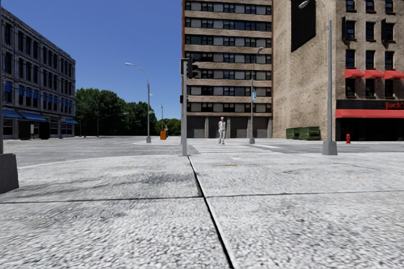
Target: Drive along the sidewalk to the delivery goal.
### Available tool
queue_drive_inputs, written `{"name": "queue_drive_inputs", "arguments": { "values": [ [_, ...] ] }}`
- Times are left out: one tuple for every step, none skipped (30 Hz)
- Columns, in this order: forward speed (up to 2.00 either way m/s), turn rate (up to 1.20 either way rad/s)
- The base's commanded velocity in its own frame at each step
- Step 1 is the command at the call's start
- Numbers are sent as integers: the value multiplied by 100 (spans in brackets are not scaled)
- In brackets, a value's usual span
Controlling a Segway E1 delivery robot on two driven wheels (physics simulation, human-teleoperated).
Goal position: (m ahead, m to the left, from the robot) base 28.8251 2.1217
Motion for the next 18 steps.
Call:
{"name": "queue_drive_inputs", "arguments": {
  "values": [
    [93, 0],
    [93, 0],
    [93, 0],
    [93, 0],
    [92, 0],
    [92, 0],
    [92, 0],
    [92, 0],
    [92, 0],
    [92, 0],
    [92, 0],
    [92, 0],
    [92, -14],
    [92, -21],
    [92, -21],
    [92, -23],
    [99, -23],
    [106, -23]
  ]
}}
